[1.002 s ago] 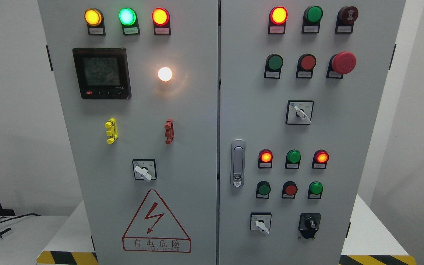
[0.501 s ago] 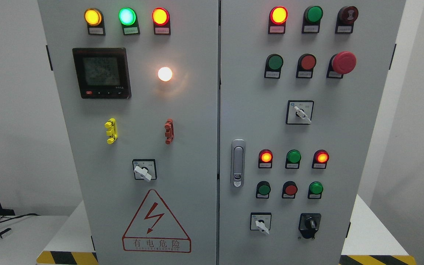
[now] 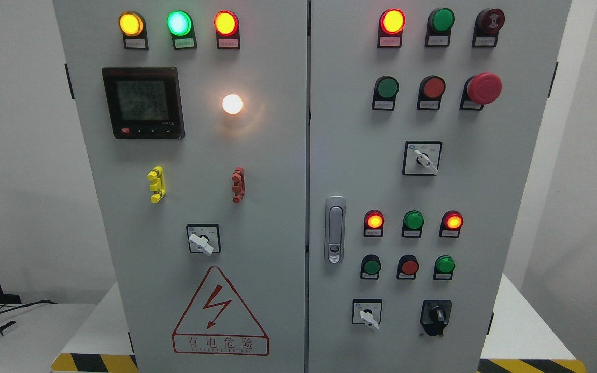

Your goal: Trip black knob to open circuit

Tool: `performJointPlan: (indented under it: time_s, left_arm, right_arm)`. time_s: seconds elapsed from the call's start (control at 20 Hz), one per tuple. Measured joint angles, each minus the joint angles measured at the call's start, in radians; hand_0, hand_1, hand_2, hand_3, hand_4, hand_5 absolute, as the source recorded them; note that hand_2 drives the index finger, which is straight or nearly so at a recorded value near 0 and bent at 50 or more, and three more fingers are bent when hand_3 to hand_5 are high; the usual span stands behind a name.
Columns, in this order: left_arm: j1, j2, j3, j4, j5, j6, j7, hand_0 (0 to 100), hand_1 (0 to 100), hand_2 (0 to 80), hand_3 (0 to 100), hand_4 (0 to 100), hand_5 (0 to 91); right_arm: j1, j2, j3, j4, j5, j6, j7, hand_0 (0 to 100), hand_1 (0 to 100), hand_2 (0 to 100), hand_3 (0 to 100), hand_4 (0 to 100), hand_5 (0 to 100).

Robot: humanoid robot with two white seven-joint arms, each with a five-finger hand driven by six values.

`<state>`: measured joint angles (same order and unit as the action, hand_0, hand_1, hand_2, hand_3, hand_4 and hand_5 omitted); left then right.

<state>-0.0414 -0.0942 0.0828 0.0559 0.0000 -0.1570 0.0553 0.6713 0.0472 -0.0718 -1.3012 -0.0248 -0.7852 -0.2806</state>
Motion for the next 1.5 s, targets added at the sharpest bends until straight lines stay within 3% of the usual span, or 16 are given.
performJointPlan:
  time_s: [0.4,0.8,1.15,1.5]
  left_arm:
    - [0.000,0.000,0.000,0.000,0.000,0.000,0.000,12,39,0.0,0,0,0.0]
    - [0.000,0.000,0.000,0.000,0.000,0.000,0.000,12,39,0.0,0,0,0.0]
    - [0.000,0.000,0.000,0.000,0.000,0.000,0.000,12,39,0.0,0,0,0.0]
    - [0.000,0.000,0.000,0.000,0.000,0.000,0.000,12,39,0.0,0,0,0.0]
  right_arm:
    - [-0.008,0.000,-0.032,-0.175,0.019,0.000,0.006,25,54,35,65,68,75]
    - [-0.065,0.005,-0.046,-0.314,0.048,0.005,0.006,22,55,34,64,68,76]
    - [-0.132,0.010,-0.037,-0.408,0.076,0.119,0.004,15,62,30,62,68,77]
    - [-0.223,0.020,-0.029,-0.465,0.155,0.229,-0.006,13,67,26,62,70,85]
